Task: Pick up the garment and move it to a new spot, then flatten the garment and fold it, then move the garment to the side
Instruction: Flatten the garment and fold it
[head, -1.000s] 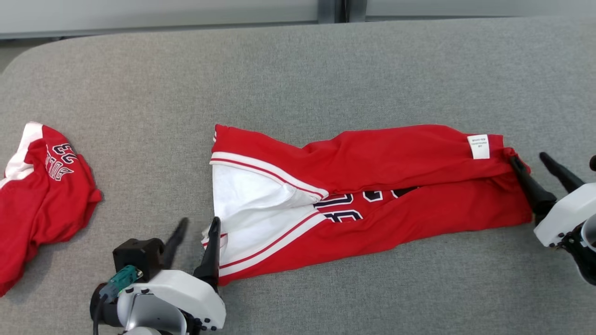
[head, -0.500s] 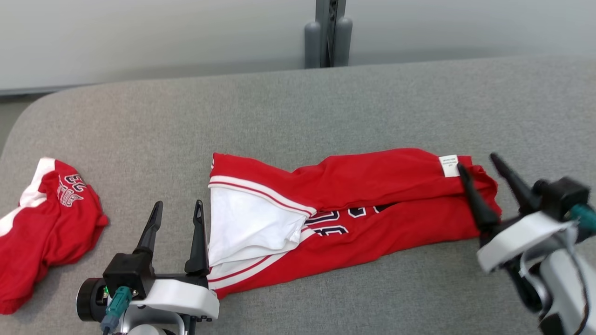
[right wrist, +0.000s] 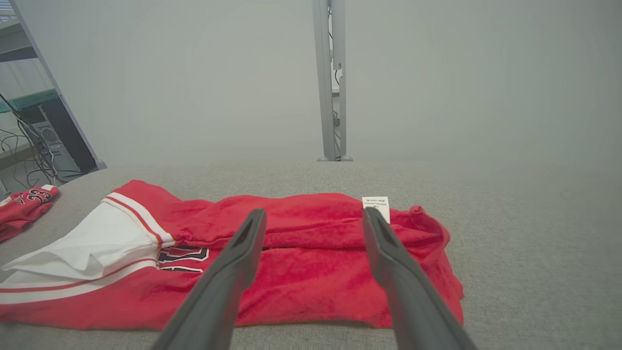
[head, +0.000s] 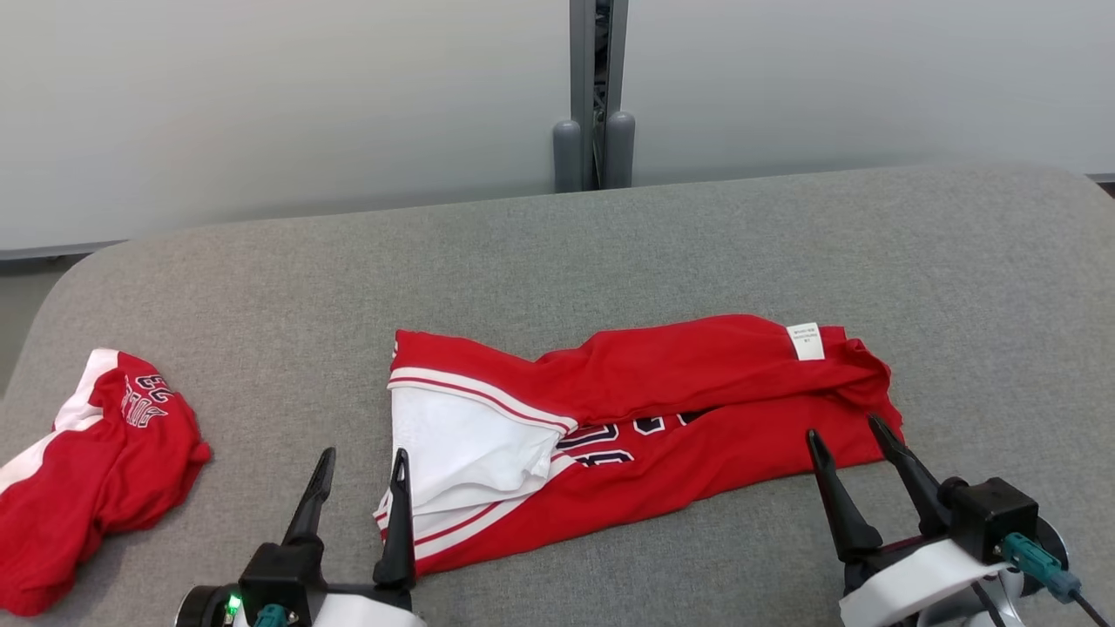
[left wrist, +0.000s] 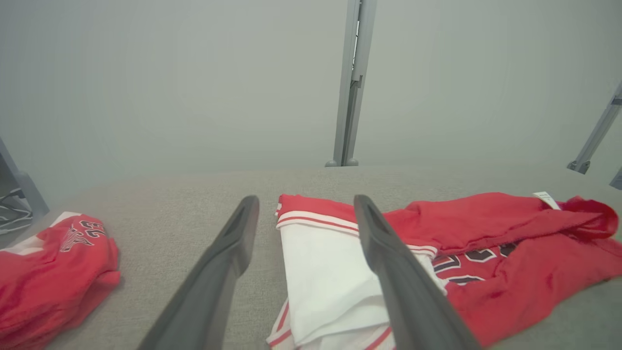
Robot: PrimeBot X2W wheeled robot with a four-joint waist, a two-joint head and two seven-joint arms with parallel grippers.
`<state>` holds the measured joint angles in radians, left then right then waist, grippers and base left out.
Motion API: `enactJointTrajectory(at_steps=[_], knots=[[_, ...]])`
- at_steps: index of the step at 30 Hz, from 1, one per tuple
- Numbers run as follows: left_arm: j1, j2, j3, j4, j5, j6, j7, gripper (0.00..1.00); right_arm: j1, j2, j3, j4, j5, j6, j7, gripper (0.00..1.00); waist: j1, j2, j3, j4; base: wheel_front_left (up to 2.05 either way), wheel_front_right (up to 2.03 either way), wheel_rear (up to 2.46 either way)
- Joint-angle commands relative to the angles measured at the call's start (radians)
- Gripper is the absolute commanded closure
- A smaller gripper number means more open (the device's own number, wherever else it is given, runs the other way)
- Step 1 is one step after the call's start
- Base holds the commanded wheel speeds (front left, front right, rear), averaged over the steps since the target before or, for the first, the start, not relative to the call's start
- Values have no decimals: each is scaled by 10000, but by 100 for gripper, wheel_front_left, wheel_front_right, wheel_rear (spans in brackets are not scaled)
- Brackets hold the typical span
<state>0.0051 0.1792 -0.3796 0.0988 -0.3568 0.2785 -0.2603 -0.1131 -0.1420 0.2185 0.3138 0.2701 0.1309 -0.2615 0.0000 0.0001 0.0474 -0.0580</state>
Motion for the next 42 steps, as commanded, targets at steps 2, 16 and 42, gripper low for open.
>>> enactJointTrajectory(at_steps=[2,16,42], knots=[[314,-73,169,55,302,-158,-55,0,384,93,-240,-98,-144,-3,-58,0,0,-1,-214,0,0,0,0],[934,-739,854,203,1139,-723,-51,0,1023,548,-773,-224,-64,-3,-59,0,0,-1,-562,29,0,0,0],[1017,-1143,1058,575,2030,-1364,-52,0,-1150,676,-2184,3105,991,-3,120,0,0,-1,-443,410,0,0,0]])
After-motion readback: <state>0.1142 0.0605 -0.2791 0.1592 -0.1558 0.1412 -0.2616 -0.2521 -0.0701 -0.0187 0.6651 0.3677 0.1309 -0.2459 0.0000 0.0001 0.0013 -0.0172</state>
